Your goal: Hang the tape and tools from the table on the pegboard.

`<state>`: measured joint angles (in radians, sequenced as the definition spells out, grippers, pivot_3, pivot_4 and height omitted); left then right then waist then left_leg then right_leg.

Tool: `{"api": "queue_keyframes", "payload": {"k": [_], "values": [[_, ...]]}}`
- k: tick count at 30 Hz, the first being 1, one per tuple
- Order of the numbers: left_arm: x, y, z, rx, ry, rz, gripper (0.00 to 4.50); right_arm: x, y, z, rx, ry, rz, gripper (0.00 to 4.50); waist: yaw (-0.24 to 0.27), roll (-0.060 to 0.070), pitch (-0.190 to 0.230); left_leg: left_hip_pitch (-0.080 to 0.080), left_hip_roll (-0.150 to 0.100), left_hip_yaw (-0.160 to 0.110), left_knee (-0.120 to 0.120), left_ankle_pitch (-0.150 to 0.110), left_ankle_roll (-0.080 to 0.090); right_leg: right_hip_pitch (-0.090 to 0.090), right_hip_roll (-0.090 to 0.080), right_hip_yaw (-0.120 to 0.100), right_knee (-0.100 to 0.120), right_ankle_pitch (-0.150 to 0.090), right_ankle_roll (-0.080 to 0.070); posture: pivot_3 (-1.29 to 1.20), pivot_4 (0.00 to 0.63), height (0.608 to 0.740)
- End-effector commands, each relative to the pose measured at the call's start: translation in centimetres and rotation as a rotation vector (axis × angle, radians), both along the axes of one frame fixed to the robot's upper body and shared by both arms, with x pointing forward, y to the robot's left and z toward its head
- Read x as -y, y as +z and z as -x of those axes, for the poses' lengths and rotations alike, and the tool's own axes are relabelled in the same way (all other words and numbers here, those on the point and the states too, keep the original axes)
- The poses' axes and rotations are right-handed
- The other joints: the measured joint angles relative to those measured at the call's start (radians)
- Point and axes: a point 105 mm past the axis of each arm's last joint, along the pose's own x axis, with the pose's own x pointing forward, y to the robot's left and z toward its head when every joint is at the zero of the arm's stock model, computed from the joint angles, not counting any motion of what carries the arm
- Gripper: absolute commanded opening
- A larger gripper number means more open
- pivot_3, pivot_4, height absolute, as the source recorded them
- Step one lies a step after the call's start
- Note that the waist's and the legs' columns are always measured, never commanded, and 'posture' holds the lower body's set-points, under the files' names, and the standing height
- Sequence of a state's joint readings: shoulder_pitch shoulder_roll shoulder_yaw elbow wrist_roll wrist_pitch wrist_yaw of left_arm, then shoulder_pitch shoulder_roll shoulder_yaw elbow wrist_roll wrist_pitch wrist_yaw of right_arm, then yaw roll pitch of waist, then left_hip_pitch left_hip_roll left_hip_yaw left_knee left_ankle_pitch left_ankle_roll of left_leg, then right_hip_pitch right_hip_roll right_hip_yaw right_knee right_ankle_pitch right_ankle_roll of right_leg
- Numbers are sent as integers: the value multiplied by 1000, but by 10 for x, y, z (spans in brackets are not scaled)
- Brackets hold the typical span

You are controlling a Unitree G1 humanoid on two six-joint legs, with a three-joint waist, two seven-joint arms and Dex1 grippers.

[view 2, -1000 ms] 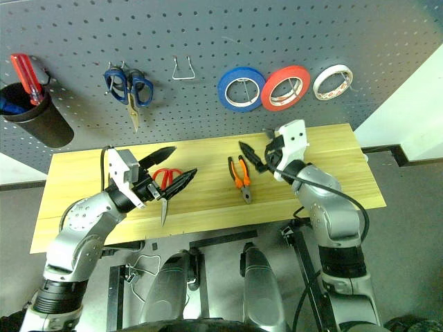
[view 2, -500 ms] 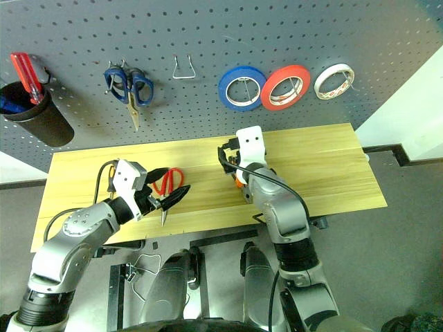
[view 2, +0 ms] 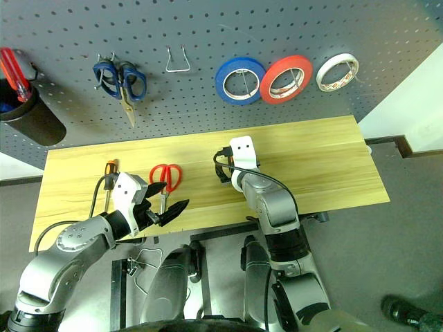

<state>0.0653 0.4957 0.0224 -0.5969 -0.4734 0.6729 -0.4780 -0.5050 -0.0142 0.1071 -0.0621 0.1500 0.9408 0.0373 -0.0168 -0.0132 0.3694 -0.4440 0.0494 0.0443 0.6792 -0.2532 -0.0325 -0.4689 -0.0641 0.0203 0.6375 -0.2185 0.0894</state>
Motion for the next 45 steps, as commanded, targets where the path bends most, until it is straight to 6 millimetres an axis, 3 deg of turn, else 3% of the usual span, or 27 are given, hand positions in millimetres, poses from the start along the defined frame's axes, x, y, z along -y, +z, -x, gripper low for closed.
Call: {"api": "queue_keyframes", "payload": {"k": [1, 9, 19, 30, 45], "values": [[8, 7, 4, 19, -27, 24, 4500, -1, 19, -2, 67, 1, 5, 4385, -1, 0, 1, -1, 0, 0, 0, 0, 0, 0, 0, 0, 0, 0, 0, 47, 438, 716], [14, 11, 6, 13, -53, 64, 4500, 13, 19, -8, 77, -139, 89, 4385, -2, -1, 3, -1, 0, 1, -6, 0, 0, -3, 0, 1, -4, 0, 0, 45, 441, 716], [14, 11, 7, 11, -51, 70, 4500, -13, 1, 14, -42, -26, 101, 4385, -4, -1, 3, -1, 0, 1, -16, 0, 0, -7, 0, 2, -6, -1, 3, 43, 439, 716], [16, 12, 8, 11, -53, 74, 4500, -3, 0, 13, -46, -41, 132, 4385, -4, -1, 3, -1, 0, 1, -16, 0, 0, -7, 0, 1, -7, -3, 0, 39, 440, 716], [17, 15, 9, 11, -57, 77, 4500, 6, -19, 21, -135, -46, 182, 4385, -4, -2, 26, -3, 0, 1, -17, 0, 0, -8, 0, 1, -7, -4, 1, 36, 460, 716]]}}
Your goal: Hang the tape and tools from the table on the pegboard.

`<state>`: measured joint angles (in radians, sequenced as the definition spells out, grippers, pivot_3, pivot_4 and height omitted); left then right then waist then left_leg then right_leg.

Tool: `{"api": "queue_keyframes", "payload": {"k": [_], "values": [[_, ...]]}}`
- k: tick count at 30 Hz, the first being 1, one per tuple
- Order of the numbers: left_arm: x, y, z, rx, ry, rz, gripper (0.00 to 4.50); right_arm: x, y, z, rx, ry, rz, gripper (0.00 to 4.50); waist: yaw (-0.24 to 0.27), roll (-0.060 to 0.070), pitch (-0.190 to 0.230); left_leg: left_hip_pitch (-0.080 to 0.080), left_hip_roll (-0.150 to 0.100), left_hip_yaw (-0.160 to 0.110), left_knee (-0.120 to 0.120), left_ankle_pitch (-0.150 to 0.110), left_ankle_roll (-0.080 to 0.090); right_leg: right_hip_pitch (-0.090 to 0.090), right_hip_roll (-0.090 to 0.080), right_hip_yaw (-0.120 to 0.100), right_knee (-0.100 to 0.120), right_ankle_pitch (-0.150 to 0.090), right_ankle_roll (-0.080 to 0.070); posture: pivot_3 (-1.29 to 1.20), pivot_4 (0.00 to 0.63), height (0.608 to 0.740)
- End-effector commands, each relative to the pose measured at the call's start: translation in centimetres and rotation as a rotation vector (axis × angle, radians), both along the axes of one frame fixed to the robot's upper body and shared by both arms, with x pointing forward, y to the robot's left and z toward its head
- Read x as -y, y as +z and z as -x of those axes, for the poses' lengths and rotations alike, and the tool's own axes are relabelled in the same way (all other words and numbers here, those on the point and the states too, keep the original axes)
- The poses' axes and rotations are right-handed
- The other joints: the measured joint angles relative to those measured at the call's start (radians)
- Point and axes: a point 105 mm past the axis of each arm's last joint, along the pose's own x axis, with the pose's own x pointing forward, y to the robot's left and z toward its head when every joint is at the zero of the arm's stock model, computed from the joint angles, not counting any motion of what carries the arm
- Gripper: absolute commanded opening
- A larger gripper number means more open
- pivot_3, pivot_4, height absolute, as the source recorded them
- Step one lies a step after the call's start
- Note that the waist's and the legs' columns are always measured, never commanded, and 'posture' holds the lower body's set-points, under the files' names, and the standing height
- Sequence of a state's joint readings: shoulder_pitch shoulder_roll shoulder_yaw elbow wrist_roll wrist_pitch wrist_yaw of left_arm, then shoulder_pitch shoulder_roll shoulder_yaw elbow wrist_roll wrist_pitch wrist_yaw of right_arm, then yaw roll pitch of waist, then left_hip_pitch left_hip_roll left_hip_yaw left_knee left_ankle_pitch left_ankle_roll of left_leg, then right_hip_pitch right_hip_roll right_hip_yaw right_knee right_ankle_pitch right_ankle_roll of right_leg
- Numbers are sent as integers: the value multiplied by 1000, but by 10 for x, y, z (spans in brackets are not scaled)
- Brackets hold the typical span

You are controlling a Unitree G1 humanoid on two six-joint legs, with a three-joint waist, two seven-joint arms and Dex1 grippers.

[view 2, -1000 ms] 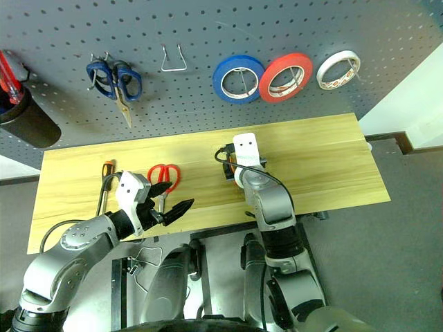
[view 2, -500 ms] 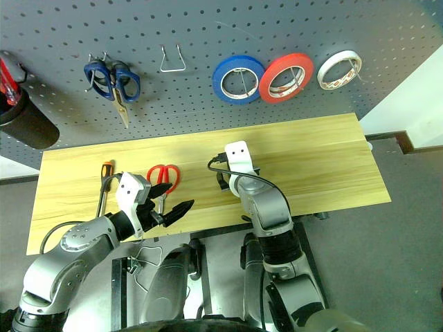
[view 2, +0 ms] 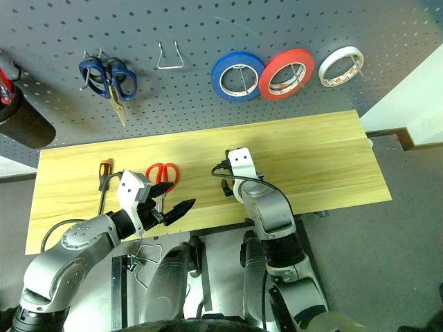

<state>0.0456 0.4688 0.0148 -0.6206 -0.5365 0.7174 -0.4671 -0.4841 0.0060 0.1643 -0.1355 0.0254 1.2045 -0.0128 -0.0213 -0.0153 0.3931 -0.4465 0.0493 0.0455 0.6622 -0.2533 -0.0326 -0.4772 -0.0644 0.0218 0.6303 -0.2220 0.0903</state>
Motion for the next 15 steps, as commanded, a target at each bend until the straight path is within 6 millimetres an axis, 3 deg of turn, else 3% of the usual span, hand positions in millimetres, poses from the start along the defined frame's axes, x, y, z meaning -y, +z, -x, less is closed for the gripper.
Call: {"api": "queue_keyframes", "payload": {"k": [1, 15], "values": [[4, 9, 7, 31, -16, 10, 4500, -1, 6, 0, 28, 7, -7, 4385, 0, 0, 3, 0, 0, 0, 0, 0, 0, 0, 0, 0, 0, 0, 0, 37, 462, 716], [3, 12, 10, 27, -10, 10, 4500, 1, 6, -1, 35, 0, -3, 4385, 0, 0, 15, -2, 0, 0, 0, 0, 0, -3, 0, 0, 0, 0, 2, 44, 474, 716]]}}
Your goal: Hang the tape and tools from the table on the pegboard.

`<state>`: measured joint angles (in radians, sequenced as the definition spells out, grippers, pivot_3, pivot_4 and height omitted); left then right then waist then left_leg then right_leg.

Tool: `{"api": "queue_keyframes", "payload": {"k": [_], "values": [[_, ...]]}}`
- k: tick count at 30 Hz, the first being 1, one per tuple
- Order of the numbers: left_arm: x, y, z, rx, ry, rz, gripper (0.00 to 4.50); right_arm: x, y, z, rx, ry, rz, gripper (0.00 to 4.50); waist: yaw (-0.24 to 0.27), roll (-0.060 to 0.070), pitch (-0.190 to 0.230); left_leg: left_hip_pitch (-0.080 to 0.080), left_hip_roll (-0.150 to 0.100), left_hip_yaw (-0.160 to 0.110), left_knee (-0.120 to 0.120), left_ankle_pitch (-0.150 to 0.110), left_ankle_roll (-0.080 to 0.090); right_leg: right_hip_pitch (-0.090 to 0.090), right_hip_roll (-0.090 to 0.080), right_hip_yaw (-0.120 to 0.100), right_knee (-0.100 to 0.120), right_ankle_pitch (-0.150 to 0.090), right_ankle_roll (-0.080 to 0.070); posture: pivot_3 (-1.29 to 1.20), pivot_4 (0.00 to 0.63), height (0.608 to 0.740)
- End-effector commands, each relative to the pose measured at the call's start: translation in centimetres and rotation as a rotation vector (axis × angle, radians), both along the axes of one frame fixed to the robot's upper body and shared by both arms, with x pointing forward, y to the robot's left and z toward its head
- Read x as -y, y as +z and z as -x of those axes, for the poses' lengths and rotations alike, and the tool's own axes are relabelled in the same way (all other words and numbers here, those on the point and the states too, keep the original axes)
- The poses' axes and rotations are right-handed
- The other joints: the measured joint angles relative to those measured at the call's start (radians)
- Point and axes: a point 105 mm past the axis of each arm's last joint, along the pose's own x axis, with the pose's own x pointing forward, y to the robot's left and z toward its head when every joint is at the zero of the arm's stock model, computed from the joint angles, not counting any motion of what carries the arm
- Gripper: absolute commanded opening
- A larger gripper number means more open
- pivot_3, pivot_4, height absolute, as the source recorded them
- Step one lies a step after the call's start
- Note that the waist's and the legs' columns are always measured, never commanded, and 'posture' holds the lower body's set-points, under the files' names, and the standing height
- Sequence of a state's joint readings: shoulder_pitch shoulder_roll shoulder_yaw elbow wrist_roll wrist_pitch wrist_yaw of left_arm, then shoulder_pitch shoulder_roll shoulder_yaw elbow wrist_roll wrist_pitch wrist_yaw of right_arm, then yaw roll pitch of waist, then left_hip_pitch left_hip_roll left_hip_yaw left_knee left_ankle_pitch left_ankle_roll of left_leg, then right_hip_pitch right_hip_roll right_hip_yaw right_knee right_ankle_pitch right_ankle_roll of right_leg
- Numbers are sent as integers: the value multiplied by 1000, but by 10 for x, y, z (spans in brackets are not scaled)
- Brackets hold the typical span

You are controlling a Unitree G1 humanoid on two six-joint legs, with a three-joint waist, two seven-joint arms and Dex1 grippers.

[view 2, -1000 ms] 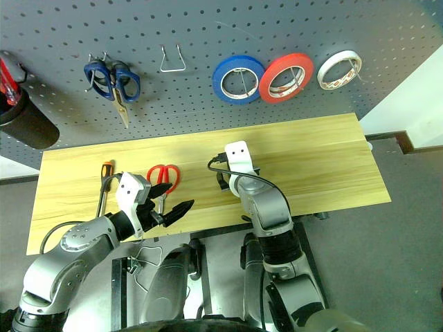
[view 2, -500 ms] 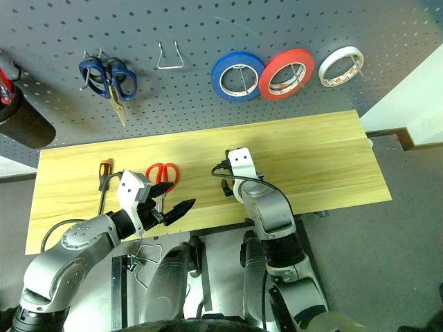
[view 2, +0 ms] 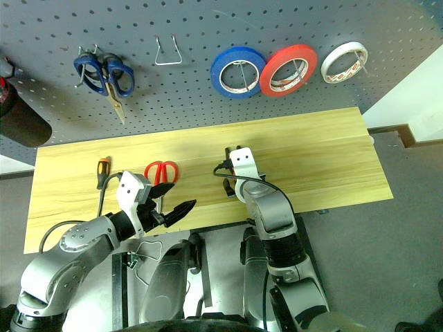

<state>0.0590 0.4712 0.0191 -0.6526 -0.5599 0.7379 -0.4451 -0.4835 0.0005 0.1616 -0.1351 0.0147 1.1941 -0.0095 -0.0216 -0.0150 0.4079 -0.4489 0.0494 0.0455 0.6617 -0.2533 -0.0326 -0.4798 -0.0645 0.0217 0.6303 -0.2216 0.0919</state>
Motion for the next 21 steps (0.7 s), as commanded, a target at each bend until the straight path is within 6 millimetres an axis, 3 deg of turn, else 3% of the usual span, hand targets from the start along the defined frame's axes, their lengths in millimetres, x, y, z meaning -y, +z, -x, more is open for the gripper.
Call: {"api": "queue_keyframes", "payload": {"k": [1, 21], "values": [[2, 10, 7, 33, -13, 2, 4500, -2, 4, 0, 23, 8, -9, 4385, 0, 0, 1, 0, 0, 0, 0, 0, 0, 0, 0, 0, 0, 0, 1, 44, 474, 716], [1, 10, 16, 17, -1, 2, 4500, -3, -1, -4, 26, 7, 1, 4385, 0, 1, 9, -2, 0, 0, -1, 0, 0, -2, 0, 0, 0, -1, 0, 57, 491, 716]]}}
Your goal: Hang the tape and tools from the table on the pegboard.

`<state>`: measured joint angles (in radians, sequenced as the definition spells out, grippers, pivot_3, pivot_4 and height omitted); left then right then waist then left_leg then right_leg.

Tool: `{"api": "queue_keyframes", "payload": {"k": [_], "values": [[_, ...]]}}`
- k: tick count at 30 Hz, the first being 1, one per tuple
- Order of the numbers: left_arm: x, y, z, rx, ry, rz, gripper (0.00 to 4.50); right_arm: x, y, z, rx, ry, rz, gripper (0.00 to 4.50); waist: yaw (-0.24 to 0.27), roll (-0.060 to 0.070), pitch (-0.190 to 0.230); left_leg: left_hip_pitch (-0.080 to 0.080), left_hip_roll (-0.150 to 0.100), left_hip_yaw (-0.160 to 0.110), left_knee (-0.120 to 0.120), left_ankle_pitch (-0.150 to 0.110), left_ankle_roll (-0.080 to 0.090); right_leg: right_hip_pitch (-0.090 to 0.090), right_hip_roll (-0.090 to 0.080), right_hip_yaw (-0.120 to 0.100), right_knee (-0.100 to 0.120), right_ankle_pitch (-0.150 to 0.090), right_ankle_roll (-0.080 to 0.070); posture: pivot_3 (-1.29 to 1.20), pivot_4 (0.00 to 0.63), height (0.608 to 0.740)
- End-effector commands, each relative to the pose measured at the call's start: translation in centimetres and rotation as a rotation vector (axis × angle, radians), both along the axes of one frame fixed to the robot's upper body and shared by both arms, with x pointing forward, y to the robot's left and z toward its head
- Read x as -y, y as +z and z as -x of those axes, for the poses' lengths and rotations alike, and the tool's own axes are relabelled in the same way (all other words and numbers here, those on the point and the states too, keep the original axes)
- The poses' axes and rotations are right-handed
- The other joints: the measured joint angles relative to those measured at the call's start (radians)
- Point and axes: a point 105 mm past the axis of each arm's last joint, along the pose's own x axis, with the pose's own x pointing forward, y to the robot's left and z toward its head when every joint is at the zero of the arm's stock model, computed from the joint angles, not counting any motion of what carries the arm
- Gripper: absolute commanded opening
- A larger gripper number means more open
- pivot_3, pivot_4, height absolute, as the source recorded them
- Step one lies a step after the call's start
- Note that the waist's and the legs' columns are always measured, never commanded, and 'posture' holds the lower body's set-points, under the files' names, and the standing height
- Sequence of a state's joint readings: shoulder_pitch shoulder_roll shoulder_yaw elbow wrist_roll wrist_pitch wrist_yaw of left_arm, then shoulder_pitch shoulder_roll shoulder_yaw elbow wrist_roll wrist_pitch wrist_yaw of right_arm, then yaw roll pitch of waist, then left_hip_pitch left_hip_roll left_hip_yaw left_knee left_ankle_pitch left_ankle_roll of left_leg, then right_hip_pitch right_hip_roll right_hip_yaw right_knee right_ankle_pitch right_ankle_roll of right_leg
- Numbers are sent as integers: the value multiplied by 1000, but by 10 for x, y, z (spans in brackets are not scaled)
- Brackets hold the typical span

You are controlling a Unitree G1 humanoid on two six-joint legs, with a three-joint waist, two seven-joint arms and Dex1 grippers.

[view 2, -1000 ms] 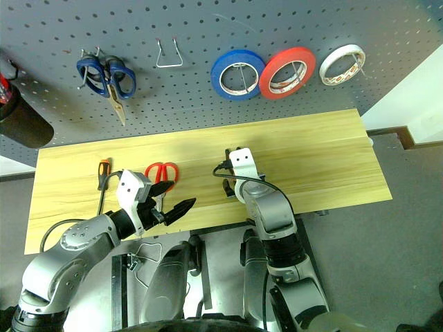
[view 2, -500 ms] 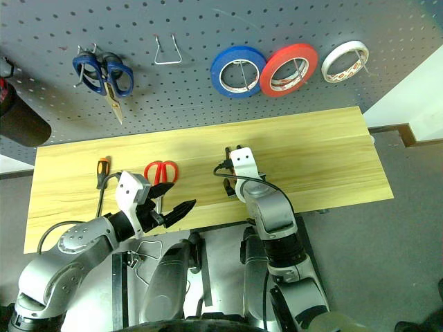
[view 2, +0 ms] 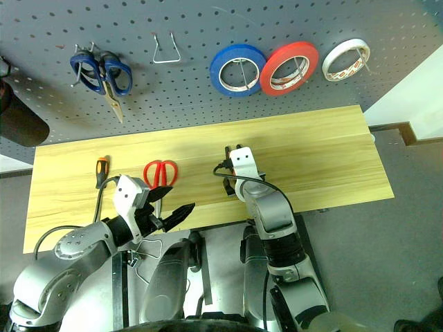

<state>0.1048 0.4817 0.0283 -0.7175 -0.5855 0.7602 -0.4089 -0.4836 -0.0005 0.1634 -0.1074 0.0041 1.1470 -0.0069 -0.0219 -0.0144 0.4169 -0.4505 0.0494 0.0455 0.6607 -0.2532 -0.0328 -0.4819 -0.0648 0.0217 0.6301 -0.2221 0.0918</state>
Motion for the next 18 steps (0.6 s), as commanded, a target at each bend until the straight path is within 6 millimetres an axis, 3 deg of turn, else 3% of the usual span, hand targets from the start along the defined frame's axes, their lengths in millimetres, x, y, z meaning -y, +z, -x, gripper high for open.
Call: {"api": "queue_keyframes", "payload": {"k": [1, 17, 18], "values": [[1, 8, 6, 25, -13, 6, 4500, -3, 0, -1, 8, 5, -1, 4385, 0, 0, 0, 0, 0, 0, 0, 0, 0, 0, 0, 0, 0, 0, 0, 58, 492, 716], [1, 9, 7, 23, -16, 5, 4500, -2, 2, -4, 25, -12, -10, 4385, -1, 1, 3, 0, 0, 0, 0, 0, 0, 0, 0, 0, 0, -1, -1, 58, 501, 716], [2, 9, 7, 22, -17, 5, 4500, -2, 2, -4, 27, -12, -9, 4230, -1, 1, 3, 0, 0, 0, 0, 0, 0, 0, 0, 0, 0, -1, -1, 58, 501, 716]]}}
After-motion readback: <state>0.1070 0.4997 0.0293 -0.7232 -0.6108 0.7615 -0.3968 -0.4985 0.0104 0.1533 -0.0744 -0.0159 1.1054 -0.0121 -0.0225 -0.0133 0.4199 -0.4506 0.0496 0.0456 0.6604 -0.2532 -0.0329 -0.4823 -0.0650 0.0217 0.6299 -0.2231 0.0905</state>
